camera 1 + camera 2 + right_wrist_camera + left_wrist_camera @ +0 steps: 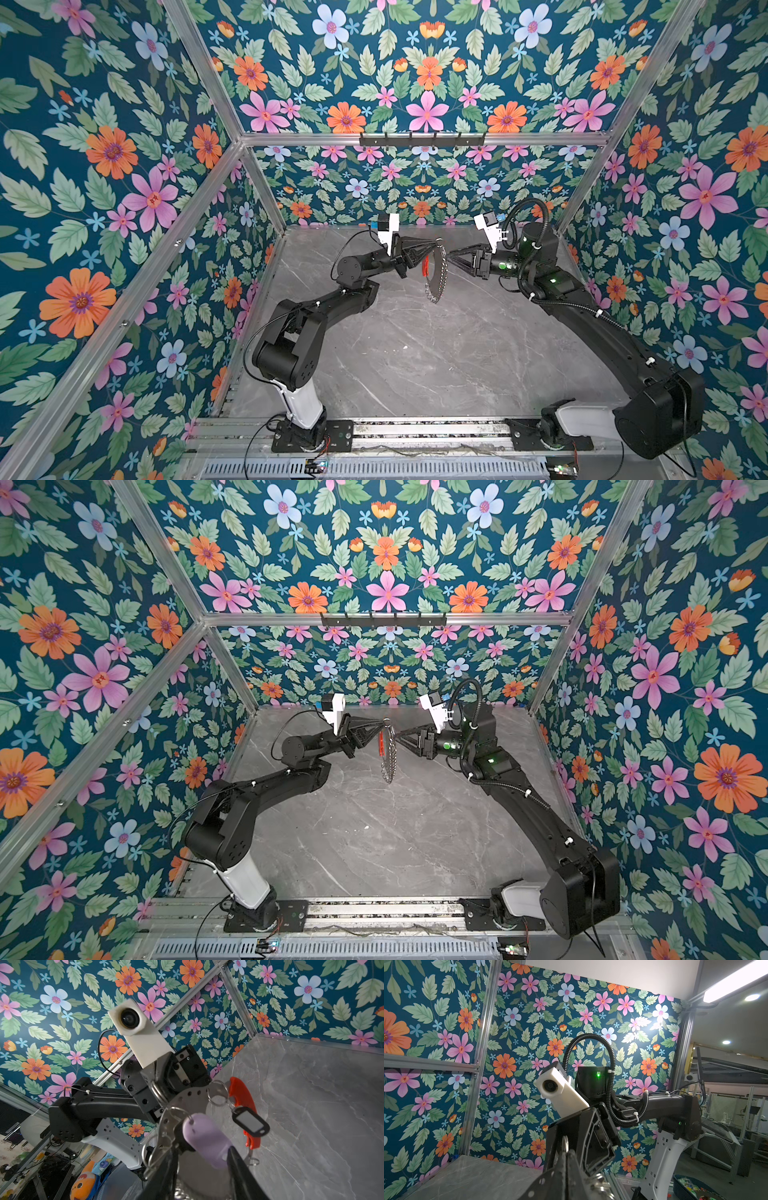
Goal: Put the keys on the keyring
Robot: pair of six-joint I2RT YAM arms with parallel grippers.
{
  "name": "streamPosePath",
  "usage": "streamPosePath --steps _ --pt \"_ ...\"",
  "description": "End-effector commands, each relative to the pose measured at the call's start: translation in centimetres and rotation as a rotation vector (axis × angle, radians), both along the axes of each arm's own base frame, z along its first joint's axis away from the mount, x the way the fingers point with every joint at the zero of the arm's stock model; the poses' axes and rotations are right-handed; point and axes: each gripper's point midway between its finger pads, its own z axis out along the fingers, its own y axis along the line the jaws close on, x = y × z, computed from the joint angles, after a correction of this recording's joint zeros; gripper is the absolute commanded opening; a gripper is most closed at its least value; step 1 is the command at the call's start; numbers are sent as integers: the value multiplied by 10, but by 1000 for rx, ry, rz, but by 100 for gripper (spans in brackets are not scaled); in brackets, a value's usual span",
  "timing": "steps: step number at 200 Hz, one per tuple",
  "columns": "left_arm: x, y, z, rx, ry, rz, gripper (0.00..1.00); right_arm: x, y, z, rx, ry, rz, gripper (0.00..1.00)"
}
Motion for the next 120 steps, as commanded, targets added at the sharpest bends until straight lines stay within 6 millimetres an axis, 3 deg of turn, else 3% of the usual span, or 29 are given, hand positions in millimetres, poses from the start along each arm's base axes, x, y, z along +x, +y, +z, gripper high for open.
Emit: streamPosePath --steps 1,75,120 --pt "-9 6 13 -43 -58 -5 0 -6 5 0 -21 -53 19 44" --pt "-12 4 12 -31 -53 -27 0 3 18 4 -30 -70 41 48" --pt "-13 3 12 -28 -58 -30 0 1 13 2 -65 -79 16 22"
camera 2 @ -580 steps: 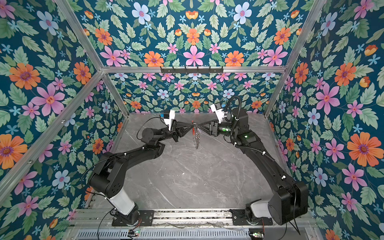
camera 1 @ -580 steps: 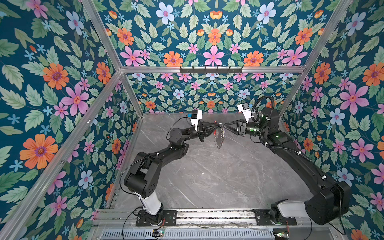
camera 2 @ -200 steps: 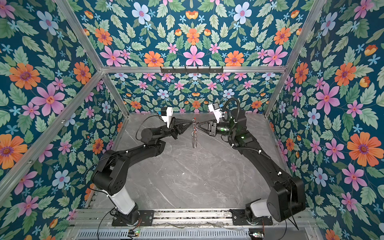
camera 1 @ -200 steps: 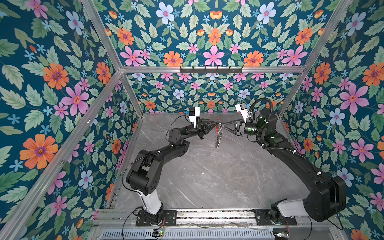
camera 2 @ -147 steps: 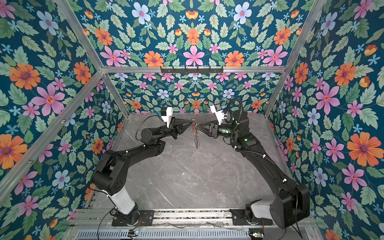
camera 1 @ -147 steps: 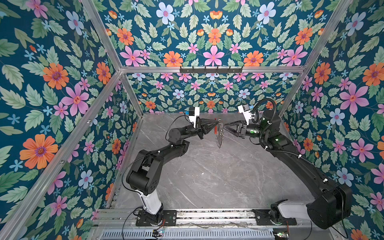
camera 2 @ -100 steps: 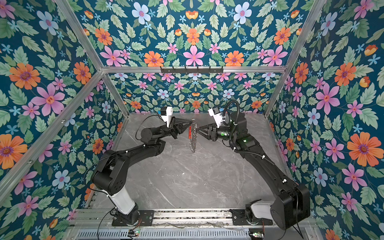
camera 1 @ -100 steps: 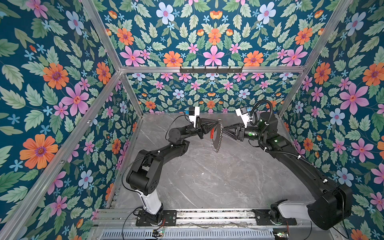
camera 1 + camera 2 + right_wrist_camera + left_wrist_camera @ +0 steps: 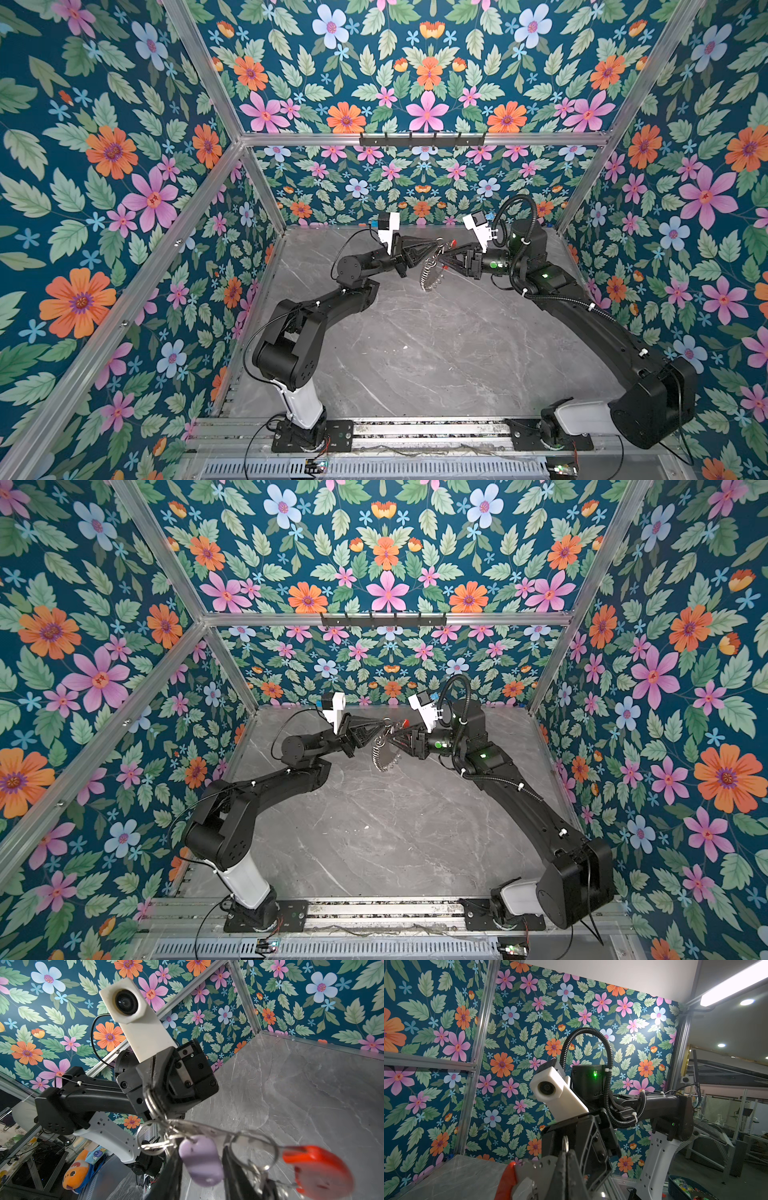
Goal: Put the keys on the keyring
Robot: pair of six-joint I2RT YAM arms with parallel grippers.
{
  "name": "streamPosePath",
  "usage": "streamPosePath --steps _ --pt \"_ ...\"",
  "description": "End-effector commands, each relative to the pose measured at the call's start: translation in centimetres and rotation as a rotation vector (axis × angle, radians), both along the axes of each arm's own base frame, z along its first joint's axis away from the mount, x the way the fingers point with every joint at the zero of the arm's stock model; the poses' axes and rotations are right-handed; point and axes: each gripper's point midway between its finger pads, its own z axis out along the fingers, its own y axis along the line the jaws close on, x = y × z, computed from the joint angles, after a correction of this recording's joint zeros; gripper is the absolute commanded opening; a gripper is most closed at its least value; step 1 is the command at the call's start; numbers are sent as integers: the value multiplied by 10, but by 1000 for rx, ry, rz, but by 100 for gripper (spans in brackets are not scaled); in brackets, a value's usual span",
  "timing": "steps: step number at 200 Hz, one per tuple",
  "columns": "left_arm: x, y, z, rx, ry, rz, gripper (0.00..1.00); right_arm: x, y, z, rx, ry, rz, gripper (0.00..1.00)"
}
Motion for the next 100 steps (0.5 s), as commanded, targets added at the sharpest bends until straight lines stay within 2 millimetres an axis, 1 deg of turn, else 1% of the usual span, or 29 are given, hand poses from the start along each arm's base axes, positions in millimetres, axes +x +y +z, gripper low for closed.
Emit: streamPosePath --steps 1,15,46,79,100 --pt "-11 4 10 -31 -72 -11 0 -2 -4 1 -24 -30 -21 21" --pt "-11 4 10 -29 -74 -12 0 -5 -7 -1 -39 -33 -35 13" --pt "-10 4 9 -28 -73 -10 0 -12 -16 -5 -82 -41 -71 3" --pt "-9 4 9 -28 -73 -10 0 -17 -24 -9 -114 -52 -102 1" --pt "-9 5 10 -27 -76 -10 0 -17 -25 -13 -127 -46 -103 2"
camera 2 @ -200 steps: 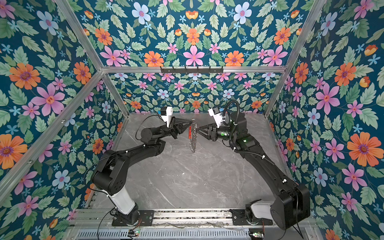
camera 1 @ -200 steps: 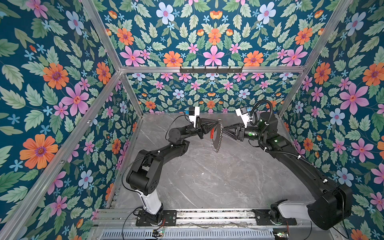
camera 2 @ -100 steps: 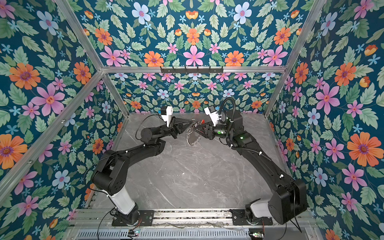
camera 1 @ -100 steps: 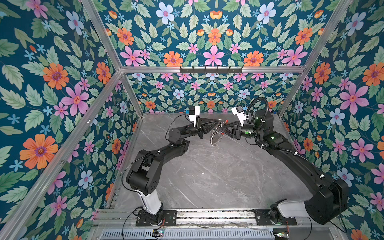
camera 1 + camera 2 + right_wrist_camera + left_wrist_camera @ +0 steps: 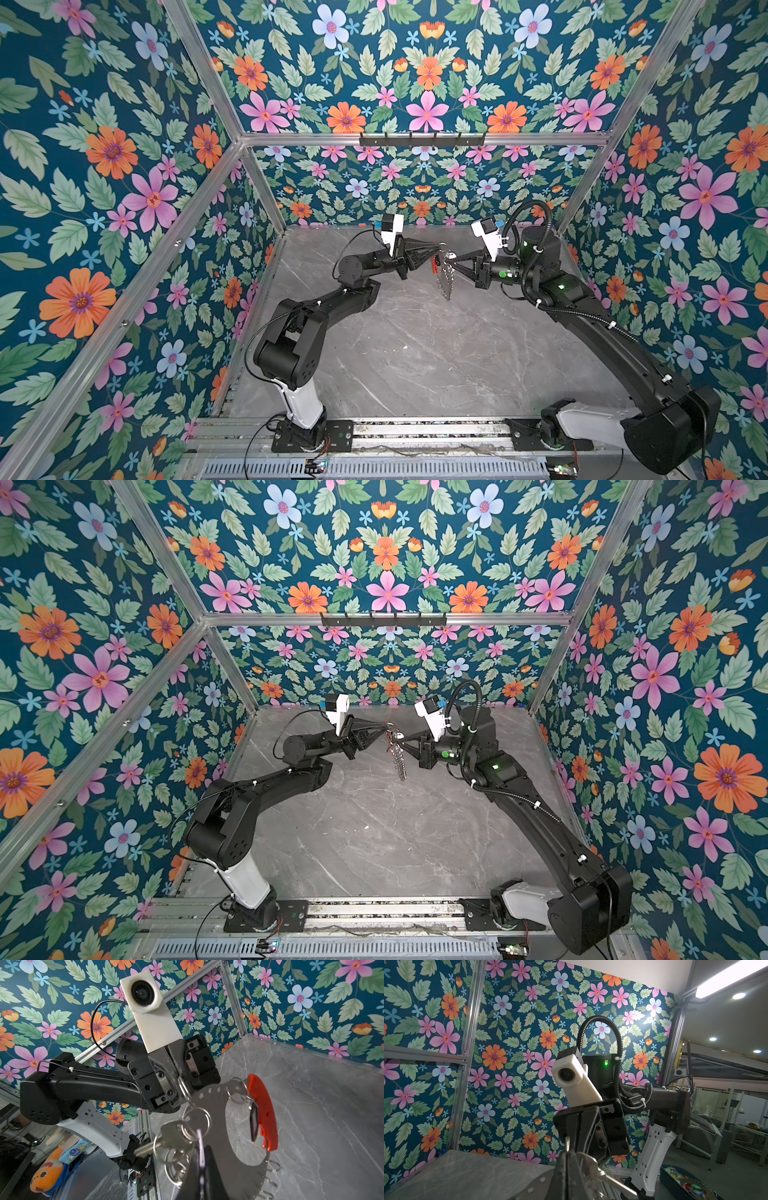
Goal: Put the keys on the keyring
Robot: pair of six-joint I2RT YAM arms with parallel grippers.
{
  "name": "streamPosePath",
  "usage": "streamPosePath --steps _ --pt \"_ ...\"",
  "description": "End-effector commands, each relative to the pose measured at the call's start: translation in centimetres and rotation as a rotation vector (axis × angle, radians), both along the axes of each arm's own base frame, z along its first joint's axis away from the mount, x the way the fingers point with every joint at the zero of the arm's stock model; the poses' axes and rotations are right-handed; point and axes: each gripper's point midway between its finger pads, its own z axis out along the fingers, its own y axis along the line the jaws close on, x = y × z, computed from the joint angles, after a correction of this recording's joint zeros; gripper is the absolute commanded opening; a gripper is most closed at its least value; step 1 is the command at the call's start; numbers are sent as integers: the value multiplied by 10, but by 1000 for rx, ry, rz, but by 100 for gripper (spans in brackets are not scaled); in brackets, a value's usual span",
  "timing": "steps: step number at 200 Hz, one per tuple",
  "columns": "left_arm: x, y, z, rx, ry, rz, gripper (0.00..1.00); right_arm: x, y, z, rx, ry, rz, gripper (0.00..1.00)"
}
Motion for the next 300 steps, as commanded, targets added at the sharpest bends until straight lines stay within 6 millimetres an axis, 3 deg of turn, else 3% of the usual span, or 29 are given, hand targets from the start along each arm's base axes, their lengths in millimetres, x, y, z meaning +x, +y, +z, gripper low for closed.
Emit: streamPosePath --steps 1,67,122,185,237,300 --pt "-5 8 16 -62 -62 21 0 1 -4 -15 -51 27 -25 1" --pt "-6 8 15 -59 -63 18 0 24 -30 -22 -138 -13 -233 6" --pt "-5 8 17 -64 -61 17 0 22 -14 -29 -187 -16 -200 13" --pt "-6 8 15 -59 -61 15 0 42 -43 -30 -233 -59 -409 11" --pt "-6 7 14 -56 -59 14 0 45 -46 -25 -213 -61 -438 42" --pt "1 2 -5 -26 -45 23 0 38 -53 -35 -202 -42 -463 43"
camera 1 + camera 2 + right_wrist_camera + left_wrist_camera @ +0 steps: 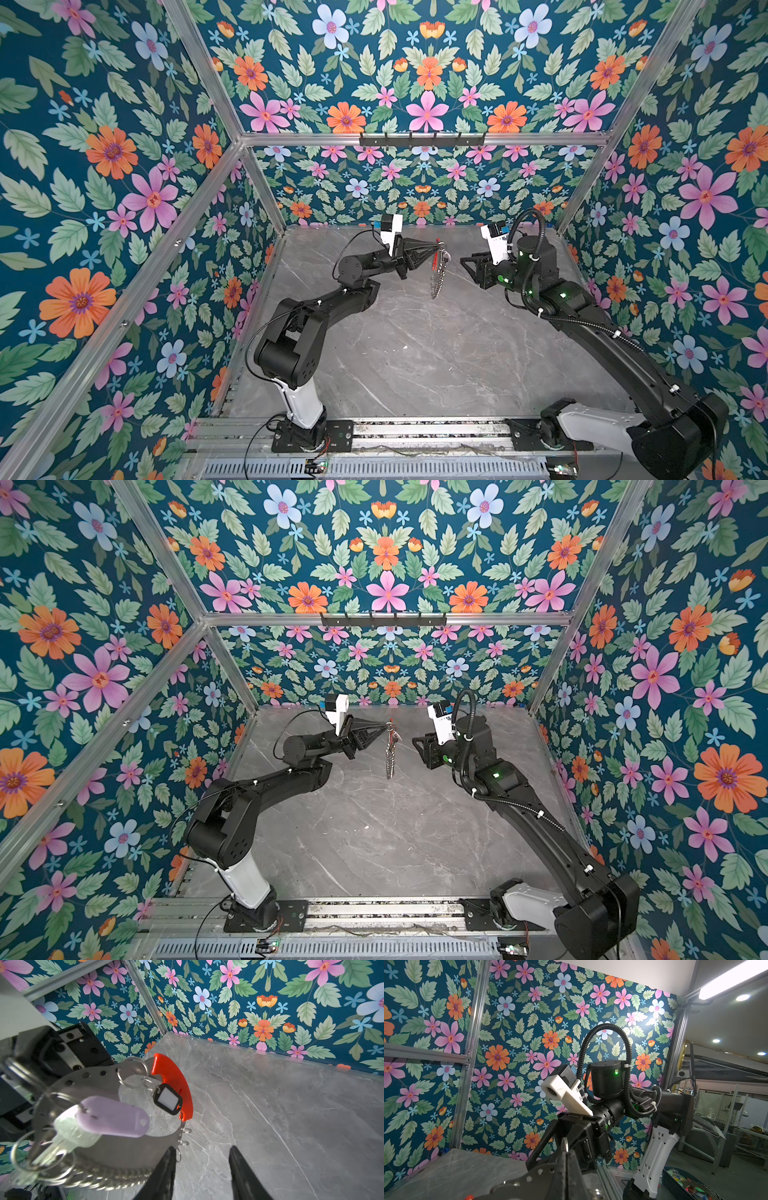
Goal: Put the keys on the keyring
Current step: 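Lower the keyring plate onto the table with the left gripper while the right gripper withdraws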
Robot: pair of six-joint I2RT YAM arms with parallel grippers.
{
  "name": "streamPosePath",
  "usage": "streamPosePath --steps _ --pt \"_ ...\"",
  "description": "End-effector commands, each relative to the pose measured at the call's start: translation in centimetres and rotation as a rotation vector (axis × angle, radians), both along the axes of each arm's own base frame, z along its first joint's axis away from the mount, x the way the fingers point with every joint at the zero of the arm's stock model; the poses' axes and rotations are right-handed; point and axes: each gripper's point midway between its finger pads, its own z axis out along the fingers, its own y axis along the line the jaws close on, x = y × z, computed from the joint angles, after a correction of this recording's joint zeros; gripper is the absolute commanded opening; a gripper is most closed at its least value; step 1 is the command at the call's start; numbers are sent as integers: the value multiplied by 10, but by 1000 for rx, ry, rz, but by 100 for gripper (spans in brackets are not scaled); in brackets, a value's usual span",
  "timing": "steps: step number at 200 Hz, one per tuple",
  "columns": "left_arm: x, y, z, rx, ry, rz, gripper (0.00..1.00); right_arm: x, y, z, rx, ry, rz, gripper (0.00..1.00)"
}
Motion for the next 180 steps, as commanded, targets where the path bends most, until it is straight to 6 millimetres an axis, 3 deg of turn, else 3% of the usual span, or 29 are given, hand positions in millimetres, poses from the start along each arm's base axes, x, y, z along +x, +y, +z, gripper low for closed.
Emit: streamPosePath --steps 1,40,83,129,150,180 --pt "-3 3 -1 -24 -60 14 0 0 -5 4 25 -20 -35 43" --pt "17 -14 -42 25 10 18 0 -7 -34 -36 -9 29 -176 43" --pt "23 -55 -72 35 51 -26 0 -17 -78 -68 36 127 -340 43" --pt "19 -112 -115 39 97 -76 0 -23 -81 -85 42 190 -331 44" --pt "19 -112 -144 74 124 -51 0 -23 -79 -93 32 220 -319 44" --pt "11 -86 -180 156 140 12 0 -22 -77 -101 29 236 -312 44"
